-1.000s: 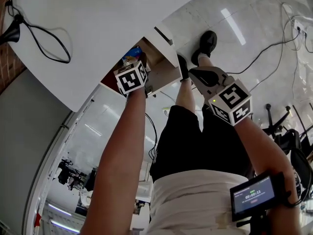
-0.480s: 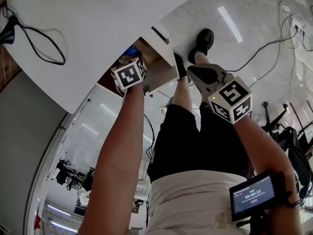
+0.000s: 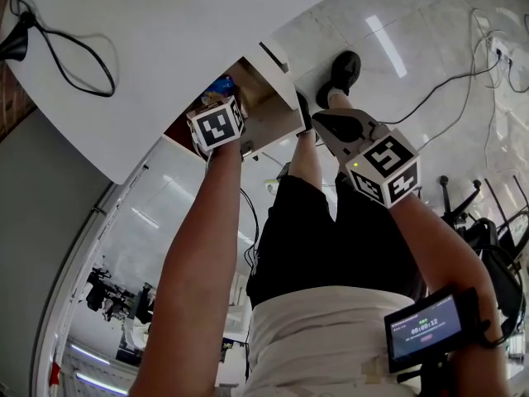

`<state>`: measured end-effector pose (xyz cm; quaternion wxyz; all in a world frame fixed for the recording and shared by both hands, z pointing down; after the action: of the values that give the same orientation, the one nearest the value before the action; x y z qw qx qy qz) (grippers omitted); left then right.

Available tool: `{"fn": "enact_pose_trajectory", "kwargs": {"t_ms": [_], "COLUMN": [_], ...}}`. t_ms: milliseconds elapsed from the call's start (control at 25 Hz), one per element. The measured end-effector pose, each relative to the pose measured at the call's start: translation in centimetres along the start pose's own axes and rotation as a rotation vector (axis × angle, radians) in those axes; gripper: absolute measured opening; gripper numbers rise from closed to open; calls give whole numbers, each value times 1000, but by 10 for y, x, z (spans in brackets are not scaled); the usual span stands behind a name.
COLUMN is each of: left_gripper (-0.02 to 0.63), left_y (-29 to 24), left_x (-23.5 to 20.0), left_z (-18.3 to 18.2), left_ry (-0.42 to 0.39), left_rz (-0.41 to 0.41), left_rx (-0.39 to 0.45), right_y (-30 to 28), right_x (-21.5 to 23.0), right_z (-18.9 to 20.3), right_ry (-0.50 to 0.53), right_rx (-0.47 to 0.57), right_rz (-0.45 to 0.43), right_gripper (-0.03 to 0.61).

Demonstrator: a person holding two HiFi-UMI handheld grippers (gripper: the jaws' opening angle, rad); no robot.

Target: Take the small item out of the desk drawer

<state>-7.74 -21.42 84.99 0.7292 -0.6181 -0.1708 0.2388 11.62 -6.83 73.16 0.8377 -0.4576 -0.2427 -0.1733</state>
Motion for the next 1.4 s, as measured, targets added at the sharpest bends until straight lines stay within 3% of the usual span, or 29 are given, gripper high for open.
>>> {"fn": "enact_pose_trajectory", "kwargs": {"t_ms": [680,1120,1400], "left_gripper": [377,377,377], "left_y": [44,89,125], "left_x": [-6,-6,-8], "left_z": [16,21,30], "left_ry": [-13,53,63], "left_rz": [58,114,114], "left_rx": [104,197,236], "right_y": [-7,-6,15], "right_x": [-45,-74,-82], "right_z": [-5,4,1], "right_ry": [83,140,118], "right_rx": [-26,-73,-86], "right_rz": [2,19,43], "right_gripper": [6,6,6]}}
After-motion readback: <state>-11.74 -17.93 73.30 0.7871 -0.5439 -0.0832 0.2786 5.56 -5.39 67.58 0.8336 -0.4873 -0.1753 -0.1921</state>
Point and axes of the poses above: the fingertips, and each gripper's own axes: y backward along the fingers, x to its right, z out of its underside, the point moved 4 cm from there along y, backward along the fingers, and after that the axes turned 7 degrees about z, right-handed, at the moved point
